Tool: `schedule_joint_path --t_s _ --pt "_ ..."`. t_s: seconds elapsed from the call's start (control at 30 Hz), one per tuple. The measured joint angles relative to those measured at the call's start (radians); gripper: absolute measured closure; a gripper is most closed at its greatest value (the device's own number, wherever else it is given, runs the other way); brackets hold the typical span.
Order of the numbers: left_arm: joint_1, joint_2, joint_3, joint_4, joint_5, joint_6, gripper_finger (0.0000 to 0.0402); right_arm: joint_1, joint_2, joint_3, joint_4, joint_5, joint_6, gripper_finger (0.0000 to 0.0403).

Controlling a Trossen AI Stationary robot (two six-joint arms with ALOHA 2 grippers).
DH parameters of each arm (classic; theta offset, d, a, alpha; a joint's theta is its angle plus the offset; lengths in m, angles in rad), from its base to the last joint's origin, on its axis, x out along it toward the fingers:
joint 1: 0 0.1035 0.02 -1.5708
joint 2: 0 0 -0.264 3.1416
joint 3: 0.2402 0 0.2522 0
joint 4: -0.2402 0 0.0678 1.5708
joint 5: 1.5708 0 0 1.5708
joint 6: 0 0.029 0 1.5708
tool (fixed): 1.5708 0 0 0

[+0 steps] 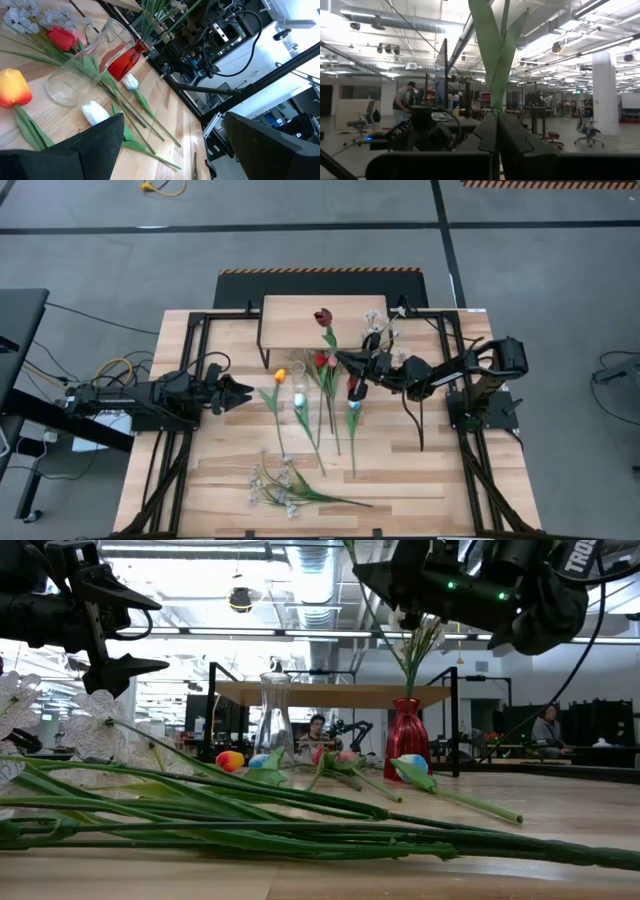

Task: Pick and place flowers into a vace then onto a shelf
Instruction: Put the dark red flower into the red vase

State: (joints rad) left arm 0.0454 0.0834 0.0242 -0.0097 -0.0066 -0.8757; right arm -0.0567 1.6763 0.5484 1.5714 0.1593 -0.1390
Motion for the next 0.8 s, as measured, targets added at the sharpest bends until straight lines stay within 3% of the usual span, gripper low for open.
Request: schedule_joint_path --t_s 0.17,0.47,0.8 --pt "0.0 0.0 -0.001 0.011 -0.004 -0.014 0.0069 0.036 -0.027 0.014 0.0 0.0 -0.01 0.0403" --pt "0.0 0.0 -0.005 0.123 -0.042 -0.183 0.0069 0.114 -0.125 0.028 -0.003 -0.003 -0.079 0.0403" --pt "0.0 0.0 -0.003 0.382 -0.168 -0.135 0.0069 0.186 -0.225 0.029 -0.105 -0.003 -0.082 0.0403"
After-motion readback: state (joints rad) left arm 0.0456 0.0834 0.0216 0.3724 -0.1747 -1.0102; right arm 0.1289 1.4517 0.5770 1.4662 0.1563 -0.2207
